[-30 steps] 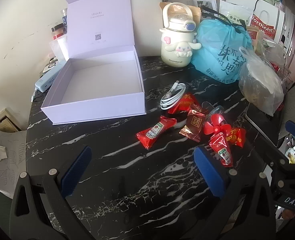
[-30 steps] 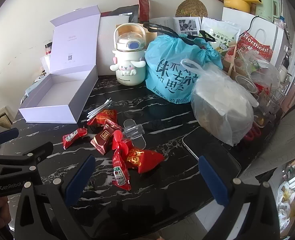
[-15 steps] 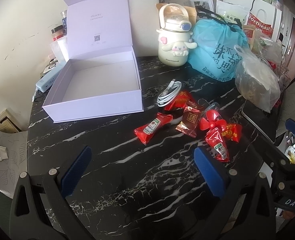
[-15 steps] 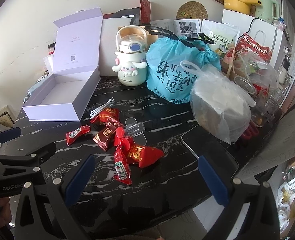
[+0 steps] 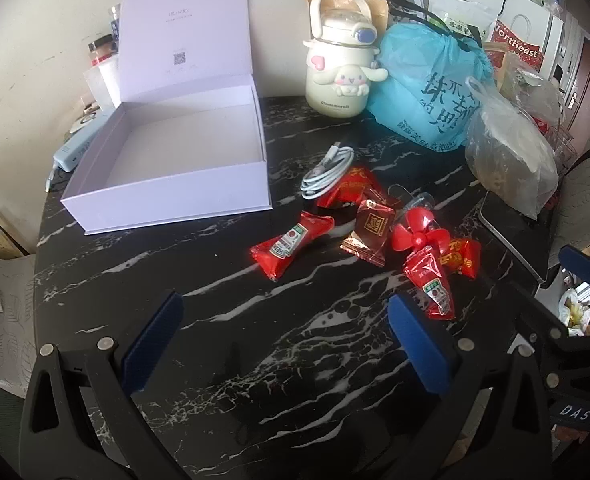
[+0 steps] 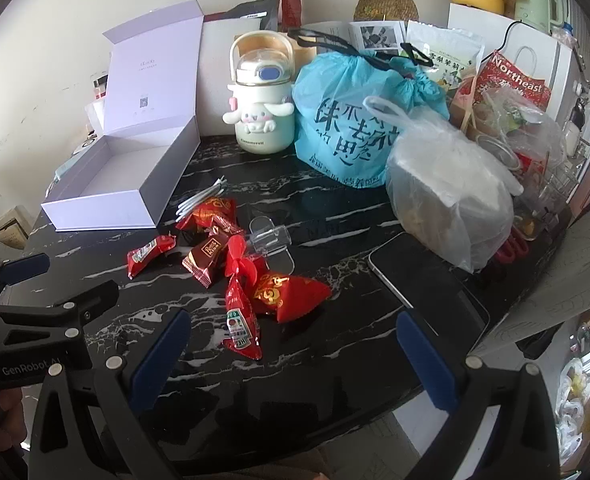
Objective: Organize objects
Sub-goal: 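Move both tools toward the pile of red candy packets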
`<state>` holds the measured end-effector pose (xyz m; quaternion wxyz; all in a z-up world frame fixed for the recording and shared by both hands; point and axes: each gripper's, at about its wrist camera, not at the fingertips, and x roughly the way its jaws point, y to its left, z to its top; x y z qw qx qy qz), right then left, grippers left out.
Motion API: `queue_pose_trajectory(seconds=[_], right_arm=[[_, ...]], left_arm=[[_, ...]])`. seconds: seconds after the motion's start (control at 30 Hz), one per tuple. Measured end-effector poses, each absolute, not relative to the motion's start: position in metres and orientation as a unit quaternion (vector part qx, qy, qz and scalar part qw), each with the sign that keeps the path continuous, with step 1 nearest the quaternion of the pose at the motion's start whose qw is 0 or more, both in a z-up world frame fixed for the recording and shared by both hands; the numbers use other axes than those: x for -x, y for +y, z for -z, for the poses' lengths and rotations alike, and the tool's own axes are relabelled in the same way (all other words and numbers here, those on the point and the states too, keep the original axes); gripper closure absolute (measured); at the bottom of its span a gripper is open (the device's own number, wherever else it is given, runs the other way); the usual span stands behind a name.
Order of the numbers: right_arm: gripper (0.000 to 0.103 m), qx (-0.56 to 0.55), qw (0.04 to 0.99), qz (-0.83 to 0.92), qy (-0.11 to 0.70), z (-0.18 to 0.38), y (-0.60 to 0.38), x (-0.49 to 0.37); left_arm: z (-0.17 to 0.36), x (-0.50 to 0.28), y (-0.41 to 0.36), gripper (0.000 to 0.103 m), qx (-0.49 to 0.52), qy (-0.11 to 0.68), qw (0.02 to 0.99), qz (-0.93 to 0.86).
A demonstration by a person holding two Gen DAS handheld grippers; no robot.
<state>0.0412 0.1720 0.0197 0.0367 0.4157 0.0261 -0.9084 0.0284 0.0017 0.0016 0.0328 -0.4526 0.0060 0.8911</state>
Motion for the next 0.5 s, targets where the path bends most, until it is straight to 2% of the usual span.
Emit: queue_pose_trajectory(seconds=[0.37, 0.5], right_arm=[[0.001, -0.433, 0.044, 0.900, 0.010, 0.000, 0.179, -0.022], [0.007, -0.443, 0.046, 0.895, 0.001, 0.009, 0.181, -0.013]], left_arm=[[0.016, -0.007, -0.001, 0.000, 0.468, -0.010, 0.045, -0.883], [0.022, 0.001, -0.004, 0.001, 0.468, -0.015, 0.046, -0.882]])
